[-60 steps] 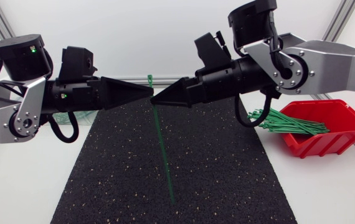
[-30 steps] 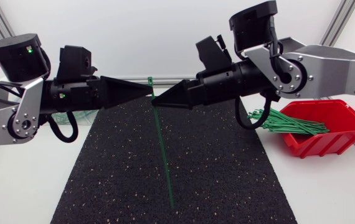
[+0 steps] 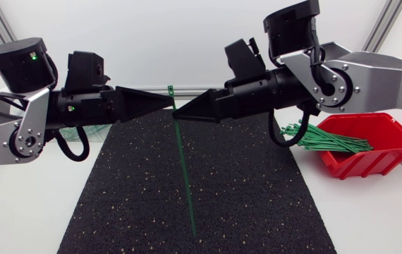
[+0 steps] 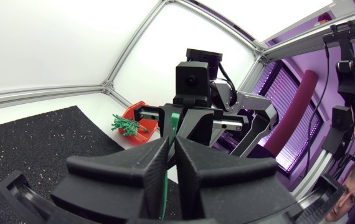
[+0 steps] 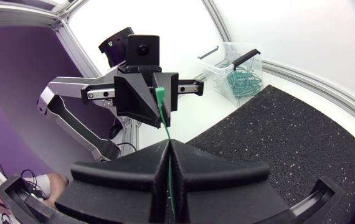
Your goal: Take a green cable tie from the red box, thread the tail through the head to close it, then place it in the transparent bin on the left.
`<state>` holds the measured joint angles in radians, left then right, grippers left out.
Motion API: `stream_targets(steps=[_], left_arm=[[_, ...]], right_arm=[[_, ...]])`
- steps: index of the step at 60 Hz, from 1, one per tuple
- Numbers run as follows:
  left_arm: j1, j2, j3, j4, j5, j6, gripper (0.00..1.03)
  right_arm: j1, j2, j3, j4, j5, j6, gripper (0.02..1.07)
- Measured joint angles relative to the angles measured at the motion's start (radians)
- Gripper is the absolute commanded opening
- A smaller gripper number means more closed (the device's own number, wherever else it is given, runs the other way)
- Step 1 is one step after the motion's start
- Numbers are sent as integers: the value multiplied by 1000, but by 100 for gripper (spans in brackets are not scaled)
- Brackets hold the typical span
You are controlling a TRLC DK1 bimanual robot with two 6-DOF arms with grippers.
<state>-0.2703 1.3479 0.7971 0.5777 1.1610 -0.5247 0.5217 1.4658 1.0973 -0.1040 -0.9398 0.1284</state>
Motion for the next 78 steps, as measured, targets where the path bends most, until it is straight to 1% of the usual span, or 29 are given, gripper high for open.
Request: stream_targets(steps=[6,20,37,44,45,46,49,52,57,64,69,72,78], left_arm=[[-1,0,0,0,-5,0,9],[-6,0,0,0,-10,0,4],[-8,1,0,0,-18,-4,4],[-8,8,0,1,-24,-26,4],[-8,8,0,0,-26,-26,3],[-8,9,0,0,-30,-28,3],[-8,9,0,0,-37,-30,3],[-7,9,0,0,-42,-33,3],[4,8,0,-12,-44,-33,3],[50,1,0,-37,-40,-33,3],[80,-2,2,-55,-38,-33,3],[93,-2,4,-70,-35,-33,3],[116,-2,12,-95,-24,-30,3]], right_arm=[[0,-2,0,0,0,3,7],[1,-5,0,0,-3,3,7],[5,-6,0,0,-2,3,8],[7,-6,0,0,2,3,8],[6,-6,0,0,2,3,10],[6,-6,0,0,2,3,14],[5,-6,0,-2,3,2,30],[0,-6,0,-12,4,-6,40],[-10,-6,4,-63,2,-43,52],[-34,-7,9,-122,6,-102,63],[-42,-7,25,-170,29,-149,65],[-45,-7,39,-213,48,-188,71],[-45,-7,68,-306,95,-283,75]])
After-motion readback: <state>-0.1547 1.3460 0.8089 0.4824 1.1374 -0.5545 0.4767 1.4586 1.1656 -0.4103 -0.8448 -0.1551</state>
